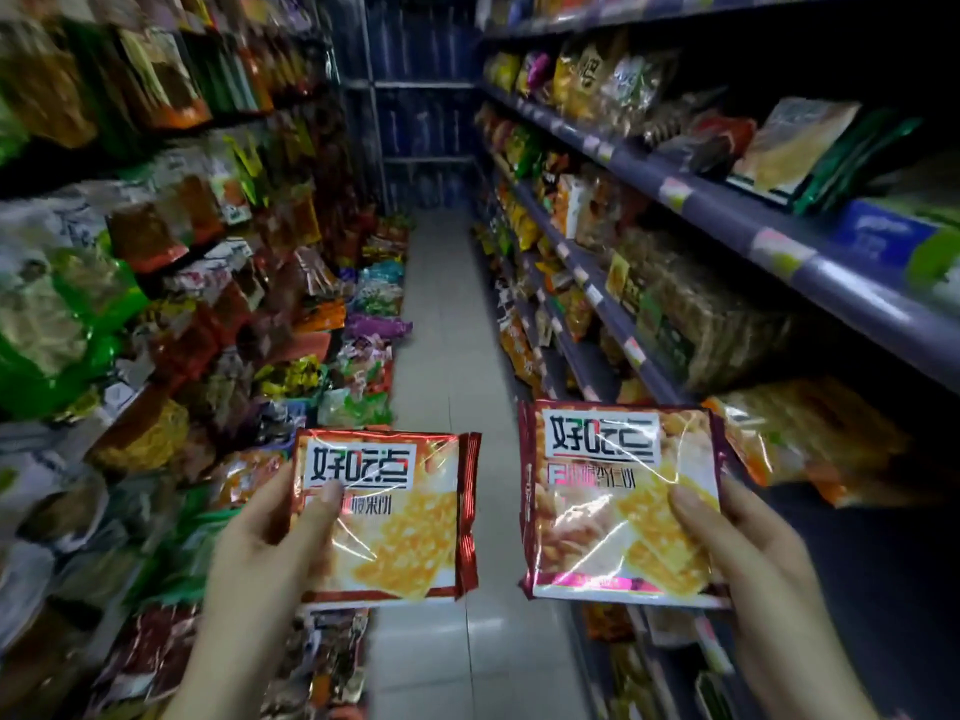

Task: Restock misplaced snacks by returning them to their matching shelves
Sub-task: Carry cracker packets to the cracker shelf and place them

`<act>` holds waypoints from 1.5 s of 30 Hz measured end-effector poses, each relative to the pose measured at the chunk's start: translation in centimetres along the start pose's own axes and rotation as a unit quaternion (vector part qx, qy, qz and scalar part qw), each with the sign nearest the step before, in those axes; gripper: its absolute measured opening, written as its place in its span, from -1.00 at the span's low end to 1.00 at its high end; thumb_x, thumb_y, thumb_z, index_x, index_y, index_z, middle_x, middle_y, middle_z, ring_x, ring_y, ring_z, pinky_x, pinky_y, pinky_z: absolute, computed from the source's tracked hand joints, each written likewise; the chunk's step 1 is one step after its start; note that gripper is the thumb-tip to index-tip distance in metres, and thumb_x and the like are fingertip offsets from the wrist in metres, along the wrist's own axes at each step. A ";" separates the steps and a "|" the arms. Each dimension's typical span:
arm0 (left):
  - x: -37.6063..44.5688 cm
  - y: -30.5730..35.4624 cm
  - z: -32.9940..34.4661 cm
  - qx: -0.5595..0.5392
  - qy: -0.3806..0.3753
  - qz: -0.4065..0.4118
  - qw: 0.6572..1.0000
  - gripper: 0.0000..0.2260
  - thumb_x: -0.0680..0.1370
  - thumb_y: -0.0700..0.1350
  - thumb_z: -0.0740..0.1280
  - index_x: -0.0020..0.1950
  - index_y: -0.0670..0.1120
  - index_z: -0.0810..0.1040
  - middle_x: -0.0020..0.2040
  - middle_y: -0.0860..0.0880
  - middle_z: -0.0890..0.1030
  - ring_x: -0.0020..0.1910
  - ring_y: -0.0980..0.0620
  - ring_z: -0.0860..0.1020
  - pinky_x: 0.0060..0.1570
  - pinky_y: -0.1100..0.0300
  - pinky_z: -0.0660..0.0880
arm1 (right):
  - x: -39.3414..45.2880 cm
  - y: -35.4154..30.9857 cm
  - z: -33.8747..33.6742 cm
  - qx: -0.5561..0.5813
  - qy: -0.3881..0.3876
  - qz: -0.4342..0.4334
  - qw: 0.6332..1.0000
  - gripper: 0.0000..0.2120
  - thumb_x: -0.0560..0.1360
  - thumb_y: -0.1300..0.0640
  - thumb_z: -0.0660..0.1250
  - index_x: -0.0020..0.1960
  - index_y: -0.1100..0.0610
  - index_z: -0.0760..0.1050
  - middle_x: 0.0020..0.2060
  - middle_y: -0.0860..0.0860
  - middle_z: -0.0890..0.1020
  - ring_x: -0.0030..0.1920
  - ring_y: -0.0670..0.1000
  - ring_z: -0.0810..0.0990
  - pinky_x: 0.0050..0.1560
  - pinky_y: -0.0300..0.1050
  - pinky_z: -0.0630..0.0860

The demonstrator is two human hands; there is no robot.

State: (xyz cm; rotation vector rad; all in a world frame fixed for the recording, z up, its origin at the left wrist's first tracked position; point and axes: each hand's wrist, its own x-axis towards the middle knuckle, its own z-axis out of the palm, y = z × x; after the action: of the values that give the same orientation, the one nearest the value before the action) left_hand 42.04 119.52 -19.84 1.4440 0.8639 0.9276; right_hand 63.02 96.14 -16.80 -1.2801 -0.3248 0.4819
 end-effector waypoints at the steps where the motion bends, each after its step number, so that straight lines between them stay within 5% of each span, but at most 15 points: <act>1: 2.1 0.7 1.0 0.006 0.002 0.004 1.000 -0.57 0.30 0.27 0.46 0.15 0.22 0.62 -0.09 -0.17 0.70 -0.10 -0.35 0.64 -0.08 -0.32 0.58 | 2.6 -0.4 0.6 -0.008 -0.008 -0.007 1.000 -0.62 0.25 0.02 0.47 0.06 -0.01 0.66 -0.09 0.11 0.74 -0.17 0.09 0.74 -0.31 -0.14 0.62; 3: 6.6 2.2 3.2 0.011 0.005 0.013 1.000 -0.67 0.34 0.23 0.43 0.08 0.24 0.63 -0.09 -0.27 0.66 -0.19 -0.37 0.62 -0.14 -0.30 0.57 | 7.8 -1.6 2.2 -0.018 -0.027 -0.022 0.999 -0.61 0.24 -0.01 0.47 0.07 -0.02 0.65 -0.08 0.10 0.74 -0.13 0.09 0.74 -0.28 -0.15 0.62; 6: 13.1 3.0 5.9 0.012 0.004 0.026 1.000 -0.73 0.37 0.18 0.40 0.06 0.27 0.63 -0.12 -0.11 0.71 -0.21 -0.19 0.66 -0.19 -0.19 0.61 | 14.8 -2.5 4.7 -0.022 -0.045 -0.046 0.998 -0.65 0.28 0.02 0.46 0.06 -0.02 0.66 -0.07 0.09 0.74 -0.12 0.08 0.74 -0.27 -0.18 0.62; 10: 21.9 2.2 8.4 0.003 0.002 0.036 0.999 -0.70 0.36 0.18 0.40 0.08 0.27 0.63 -0.14 0.05 0.73 -0.31 0.08 0.66 -0.44 0.25 0.57 | 22.9 -2.3 8.8 -0.070 -0.037 -0.086 0.993 -0.68 0.27 -0.06 0.45 0.02 -0.08 0.65 -0.13 0.02 0.75 -0.17 0.01 0.74 -0.28 -0.22 0.62; 13: 29.2 1.2 9.4 0.005 -0.003 0.029 1.000 -0.73 0.39 0.16 0.41 0.09 0.29 0.62 -0.12 0.07 0.73 -0.19 -0.11 0.69 -0.33 0.06 0.63 | 28.9 -1.4 12.2 -0.102 -0.034 -0.103 0.989 -0.76 0.32 -0.01 0.43 -0.01 -0.07 0.65 -0.17 -0.01 0.75 -0.20 -0.01 0.73 -0.31 -0.25 0.61; 18: 42.9 -0.7 10.3 -0.006 -0.028 0.032 0.999 -0.63 0.37 0.16 0.43 0.17 0.20 0.61 -0.01 0.08 0.73 -0.04 -0.05 0.70 -0.07 -0.08 0.62 | 38.7 0.3 17.9 -0.080 -0.003 -0.117 0.990 -0.66 0.30 -0.05 0.43 0.07 -0.06 0.64 -0.11 -0.02 0.75 -0.13 -0.01 0.73 -0.23 -0.21 0.63; 25: 59.5 -0.5 15.2 -0.009 -0.088 0.034 0.995 -0.69 0.40 0.13 0.42 0.14 0.21 0.63 -0.02 0.08 0.73 -0.06 0.00 0.70 -0.15 0.01 0.63 | 50.8 0.9 24.0 -0.066 0.026 -0.110 0.991 -0.66 0.28 -0.05 0.44 0.06 -0.09 0.65 -0.10 -0.02 0.75 -0.12 -0.01 0.73 -0.25 -0.22 0.62; 29: 66.7 -1.1 19.9 -0.019 -0.109 0.030 0.993 -0.81 0.44 0.02 0.42 0.03 0.18 0.67 -0.12 0.11 0.73 -0.21 0.08 0.71 -0.40 0.29 0.58 | 57.4 0.8 24.9 -0.050 0.055 -0.097 0.992 -0.74 0.32 0.10 0.43 0.00 -0.06 0.68 -0.14 0.03 0.75 -0.15 0.03 0.74 -0.30 -0.22 0.62; 32: 71.2 -1.8 23.7 -0.036 -0.126 0.025 0.991 -0.65 0.39 0.05 0.43 0.16 0.07 0.63 -0.08 0.06 0.74 -0.21 0.03 0.72 -0.41 0.22 0.60 | 62.5 0.7 24.8 -0.050 0.057 -0.100 0.992 -0.73 0.35 0.11 0.43 0.05 0.01 0.67 -0.10 0.07 0.75 -0.11 0.09 0.74 -0.26 -0.16 0.63; 45: 86.2 -1.2 38.1 -0.091 -0.231 0.012 0.969 -0.76 0.45 -0.02 0.41 0.12 0.10 0.65 -0.06 -0.03 0.74 -0.12 -0.09 0.72 -0.26 0.04 0.65 | 78.3 -1.4 23.2 -0.063 0.140 -0.113 0.982 -0.67 0.22 0.03 0.48 -0.01 -0.12 0.67 -0.15 0.03 0.75 -0.18 0.05 0.74 -0.32 -0.23 0.61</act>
State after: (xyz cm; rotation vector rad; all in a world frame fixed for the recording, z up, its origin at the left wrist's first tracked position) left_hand 112.54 182.04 -16.59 1.4319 0.4056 0.6293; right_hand 119.05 155.43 -11.93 -1.3954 -0.2622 0.0868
